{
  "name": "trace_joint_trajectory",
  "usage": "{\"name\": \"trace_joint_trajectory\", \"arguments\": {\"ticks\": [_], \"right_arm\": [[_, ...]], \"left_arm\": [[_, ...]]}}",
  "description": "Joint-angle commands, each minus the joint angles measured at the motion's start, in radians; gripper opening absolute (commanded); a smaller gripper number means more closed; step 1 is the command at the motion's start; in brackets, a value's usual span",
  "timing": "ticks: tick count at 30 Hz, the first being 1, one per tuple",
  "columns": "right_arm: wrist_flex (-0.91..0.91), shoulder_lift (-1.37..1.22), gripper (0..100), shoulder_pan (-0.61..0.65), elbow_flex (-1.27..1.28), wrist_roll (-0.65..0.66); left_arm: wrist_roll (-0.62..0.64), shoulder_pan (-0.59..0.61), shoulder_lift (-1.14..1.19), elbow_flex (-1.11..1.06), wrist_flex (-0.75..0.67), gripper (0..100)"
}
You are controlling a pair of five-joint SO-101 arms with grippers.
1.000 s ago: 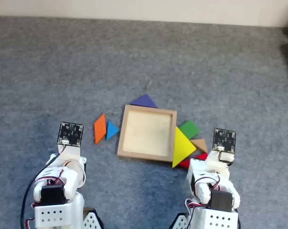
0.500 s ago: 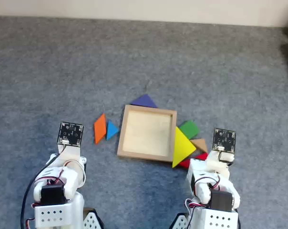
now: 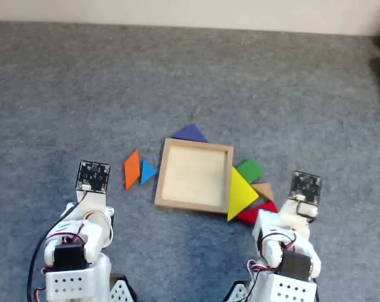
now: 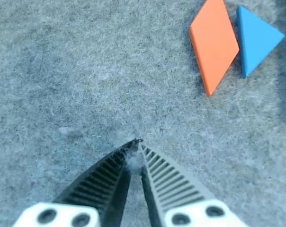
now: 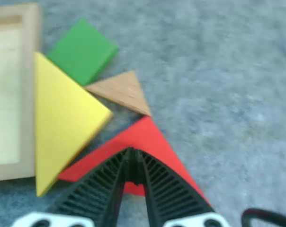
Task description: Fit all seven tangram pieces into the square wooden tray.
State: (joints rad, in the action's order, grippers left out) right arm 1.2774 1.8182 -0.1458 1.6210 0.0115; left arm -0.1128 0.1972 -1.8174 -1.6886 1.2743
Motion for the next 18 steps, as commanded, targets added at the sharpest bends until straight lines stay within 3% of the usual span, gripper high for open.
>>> {"name": "trace_joint_trajectory", "arguments": {"ticks": [1, 12, 18], "right_arm": [[0.051, 0.004, 0.4, -0.002, -0.213, -0.005], [0.058, -0.021, 0.4, 0.008, -0.51, -0.005], [0.079, -0.348, 0.5, 0.008, -0.645, -0.005]], "left_arm": [[-0.003, 0.001, -0.001, -0.007, 0.003, 1], [-0.003, 0.001, -0.001, -0.007, 0.003, 1], [-0.003, 0.001, -0.001, -0.007, 0.003, 1]]}}
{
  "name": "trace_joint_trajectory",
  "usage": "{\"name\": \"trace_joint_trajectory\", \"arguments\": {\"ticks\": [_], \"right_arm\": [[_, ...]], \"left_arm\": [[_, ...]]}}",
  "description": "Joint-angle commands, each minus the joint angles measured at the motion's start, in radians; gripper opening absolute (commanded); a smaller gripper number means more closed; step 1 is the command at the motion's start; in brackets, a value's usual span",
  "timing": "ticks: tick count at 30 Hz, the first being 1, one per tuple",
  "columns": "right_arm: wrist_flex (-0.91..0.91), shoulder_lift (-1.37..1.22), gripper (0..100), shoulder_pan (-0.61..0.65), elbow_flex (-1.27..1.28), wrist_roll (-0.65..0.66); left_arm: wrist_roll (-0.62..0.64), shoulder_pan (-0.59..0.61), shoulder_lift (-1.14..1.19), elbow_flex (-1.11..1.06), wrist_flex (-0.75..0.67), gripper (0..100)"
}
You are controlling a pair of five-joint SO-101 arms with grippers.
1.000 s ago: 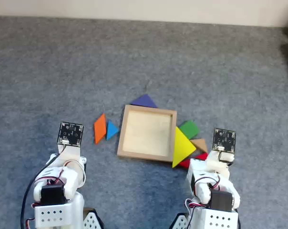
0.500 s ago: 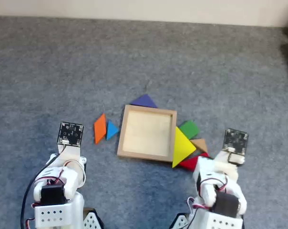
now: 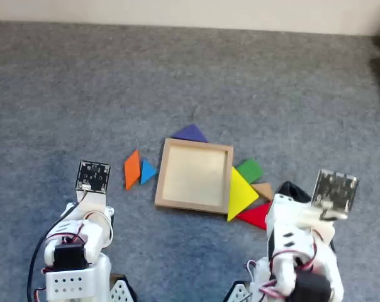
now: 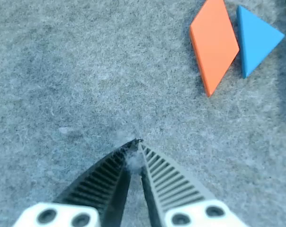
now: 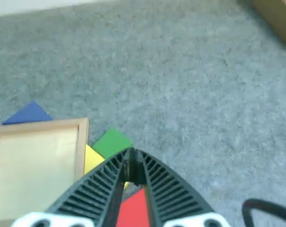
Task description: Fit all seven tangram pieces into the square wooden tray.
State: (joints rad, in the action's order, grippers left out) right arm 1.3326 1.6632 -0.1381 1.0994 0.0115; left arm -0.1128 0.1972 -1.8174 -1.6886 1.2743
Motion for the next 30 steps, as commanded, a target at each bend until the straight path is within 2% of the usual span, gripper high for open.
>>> {"name": "trace_joint_trajectory", "arguments": {"ticks": [1, 7, 15, 21, 28, 30], "right_arm": [[0.042, -0.268, 0.7, 0.001, -0.165, -0.005], [0.085, -0.621, 4.7, 0.007, -0.357, -0.005], [0.085, -0.857, 22.8, 0.226, -0.369, -0.009], [0.018, -1.046, 23.6, 0.4, -0.375, -0.011], [-0.134, -1.265, 24.2, 0.414, -0.378, -0.011], [-0.165, -1.317, 27.4, 0.415, -0.378, -0.011]], "left_arm": [[-0.003, 0.001, -0.001, -0.007, 0.003, 1], [-0.003, 0.001, -0.001, -0.007, 0.003, 1], [-0.003, 0.001, -0.001, -0.007, 0.003, 1], [-0.003, 0.001, -0.001, -0.007, 0.003, 1], [-0.003, 0.001, -0.001, -0.007, 0.003, 1], [-0.003, 0.001, -0.001, -0.007, 0.003, 1]]}}
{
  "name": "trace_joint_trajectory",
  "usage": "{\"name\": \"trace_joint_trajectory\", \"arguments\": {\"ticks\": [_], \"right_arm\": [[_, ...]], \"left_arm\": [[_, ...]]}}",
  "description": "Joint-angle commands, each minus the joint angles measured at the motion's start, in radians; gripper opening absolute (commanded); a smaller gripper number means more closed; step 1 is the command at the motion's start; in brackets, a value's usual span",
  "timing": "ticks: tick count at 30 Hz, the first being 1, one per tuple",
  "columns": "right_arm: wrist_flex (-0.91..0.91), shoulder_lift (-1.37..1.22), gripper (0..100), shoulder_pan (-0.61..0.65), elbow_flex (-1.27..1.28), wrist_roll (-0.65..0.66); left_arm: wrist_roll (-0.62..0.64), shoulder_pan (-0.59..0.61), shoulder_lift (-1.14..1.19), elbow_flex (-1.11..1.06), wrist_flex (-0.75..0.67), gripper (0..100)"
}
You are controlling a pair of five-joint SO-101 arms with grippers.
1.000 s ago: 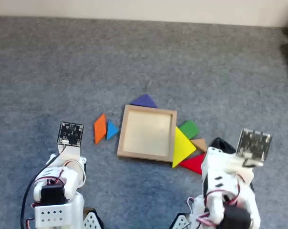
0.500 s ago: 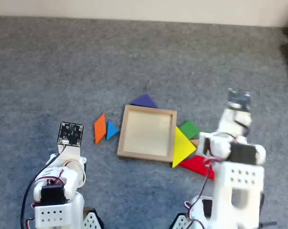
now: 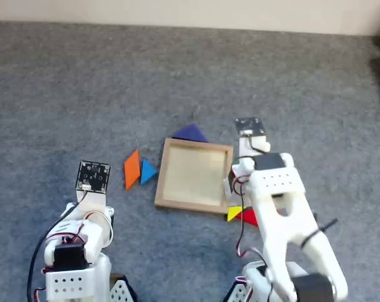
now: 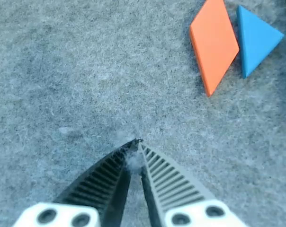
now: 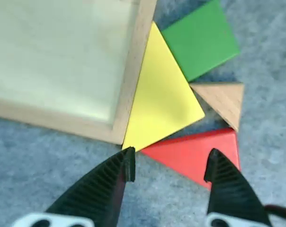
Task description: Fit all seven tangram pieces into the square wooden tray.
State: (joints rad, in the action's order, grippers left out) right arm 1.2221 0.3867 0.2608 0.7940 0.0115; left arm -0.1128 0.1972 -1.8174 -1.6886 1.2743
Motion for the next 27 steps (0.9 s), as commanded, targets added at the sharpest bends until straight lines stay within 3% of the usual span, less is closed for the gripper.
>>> {"name": "trace_joint_trajectory", "arguments": {"ticks": [1, 4, 15, 27], "right_arm": [[-0.07, -0.064, 29.8, 0.016, -0.073, -0.012], [-0.122, -0.116, 34.0, 0.016, -0.073, -0.012], [-0.292, -0.208, 34.0, 0.016, -0.073, -0.095], [-0.3, -0.237, 34.0, 0.074, -0.074, -0.147]], "left_arm": [[-0.003, 0.001, -0.001, -0.007, 0.003, 1], [-0.003, 0.001, -0.001, -0.007, 0.003, 1], [-0.003, 0.001, -0.001, -0.007, 0.003, 1], [-0.003, 0.001, -0.001, -0.007, 0.003, 1]]}}
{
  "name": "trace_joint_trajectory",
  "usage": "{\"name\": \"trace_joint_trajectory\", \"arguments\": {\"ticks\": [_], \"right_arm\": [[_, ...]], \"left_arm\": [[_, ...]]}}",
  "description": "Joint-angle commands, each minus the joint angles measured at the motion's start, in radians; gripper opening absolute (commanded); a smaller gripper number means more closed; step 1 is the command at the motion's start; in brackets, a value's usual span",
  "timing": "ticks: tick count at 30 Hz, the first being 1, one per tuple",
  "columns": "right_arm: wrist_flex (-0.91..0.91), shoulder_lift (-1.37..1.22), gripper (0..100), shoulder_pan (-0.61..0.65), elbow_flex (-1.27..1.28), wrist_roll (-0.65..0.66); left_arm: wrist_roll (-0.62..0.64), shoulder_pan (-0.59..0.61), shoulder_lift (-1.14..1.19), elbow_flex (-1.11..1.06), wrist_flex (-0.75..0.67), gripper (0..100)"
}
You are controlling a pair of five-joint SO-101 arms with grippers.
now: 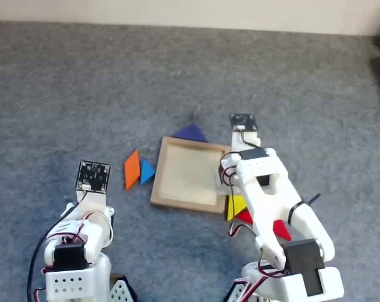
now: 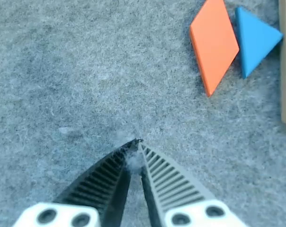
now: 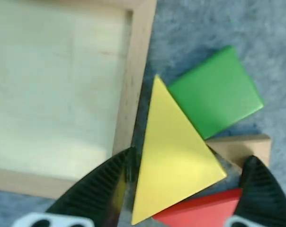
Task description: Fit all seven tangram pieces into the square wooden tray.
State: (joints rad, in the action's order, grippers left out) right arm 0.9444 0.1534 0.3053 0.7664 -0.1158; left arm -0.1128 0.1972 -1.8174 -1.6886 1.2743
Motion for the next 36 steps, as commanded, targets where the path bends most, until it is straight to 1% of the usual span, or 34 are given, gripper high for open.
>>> {"name": "trace_joint_trajectory", "arguments": {"ticks": [1, 13, 17, 21, 25, 30, 36], "right_arm": [[-0.022, -0.005, 34.0, 0.03, -0.045, -0.02], [-0.022, -0.012, 33.1, 0.025, -0.033, -0.025], [-0.022, -0.077, 29.6, 0.025, -0.042, -0.025], [-0.022, -0.153, 29.6, 0.025, -0.045, -0.025], [0.001, -0.159, 29.6, 0.018, -0.045, -0.02], [0.093, -0.107, 29.6, 0.004, -0.093, -0.017], [0.101, -0.001, 29.6, 0.028, -0.073, -0.017]], "left_arm": [[-0.003, 0.001, -0.001, -0.007, 0.003, 1], [-0.003, 0.001, -0.001, -0.007, 0.003, 1], [-0.003, 0.001, -0.001, -0.007, 0.003, 1], [-0.003, 0.001, -0.001, -0.007, 0.003, 1], [-0.003, 0.001, -0.001, -0.007, 0.003, 1], [-0.003, 0.001, -0.001, -0.007, 0.003, 1], [-0.003, 0.001, -0.001, -0.007, 0.003, 1]]}}
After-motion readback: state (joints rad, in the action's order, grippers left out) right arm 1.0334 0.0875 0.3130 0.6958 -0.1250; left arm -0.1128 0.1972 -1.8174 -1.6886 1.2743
